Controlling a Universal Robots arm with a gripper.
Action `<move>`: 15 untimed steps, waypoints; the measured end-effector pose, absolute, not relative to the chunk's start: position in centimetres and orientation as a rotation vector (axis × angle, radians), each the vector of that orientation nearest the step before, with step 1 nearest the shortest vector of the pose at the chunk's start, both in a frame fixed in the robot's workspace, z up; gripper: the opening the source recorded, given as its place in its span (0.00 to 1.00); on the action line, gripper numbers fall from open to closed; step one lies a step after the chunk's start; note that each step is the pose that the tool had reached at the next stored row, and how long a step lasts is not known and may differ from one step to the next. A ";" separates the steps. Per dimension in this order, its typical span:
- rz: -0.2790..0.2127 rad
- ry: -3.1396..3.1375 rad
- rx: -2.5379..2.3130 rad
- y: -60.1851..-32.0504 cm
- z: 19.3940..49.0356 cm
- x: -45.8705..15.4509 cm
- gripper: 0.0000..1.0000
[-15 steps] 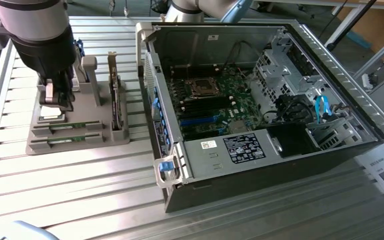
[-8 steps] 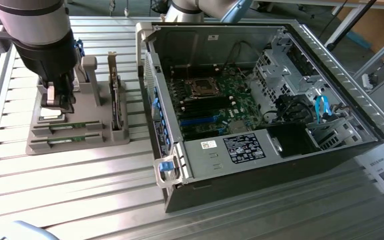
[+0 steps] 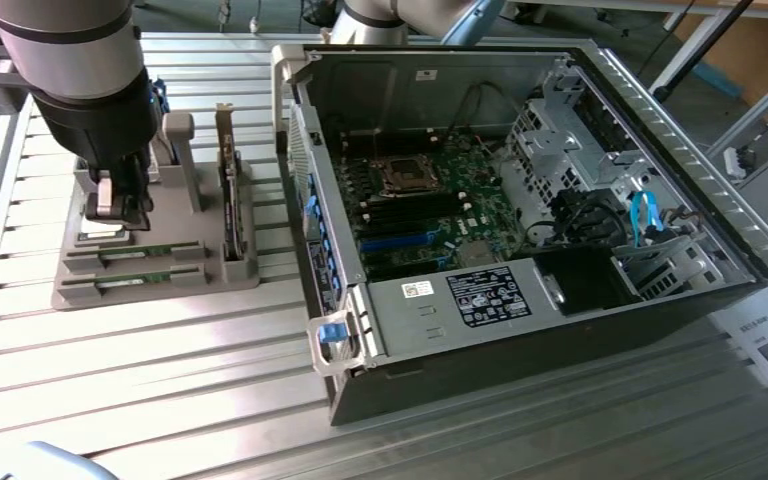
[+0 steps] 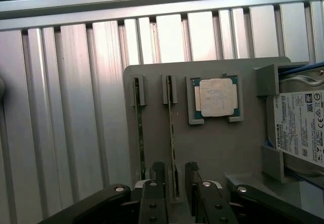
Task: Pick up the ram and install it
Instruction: 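Pick up the ram and move it above insertion slot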
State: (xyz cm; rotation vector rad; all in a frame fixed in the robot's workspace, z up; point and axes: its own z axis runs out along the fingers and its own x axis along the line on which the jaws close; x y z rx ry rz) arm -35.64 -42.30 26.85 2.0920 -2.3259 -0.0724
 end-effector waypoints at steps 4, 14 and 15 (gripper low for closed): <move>-0.072 -2.326 2.092 -42.3 26.8 -35.6 0.30; -0.072 -2.326 2.092 -43.0 26.8 -35.6 0.30; -0.072 -2.326 2.092 -43.1 26.8 -35.6 0.30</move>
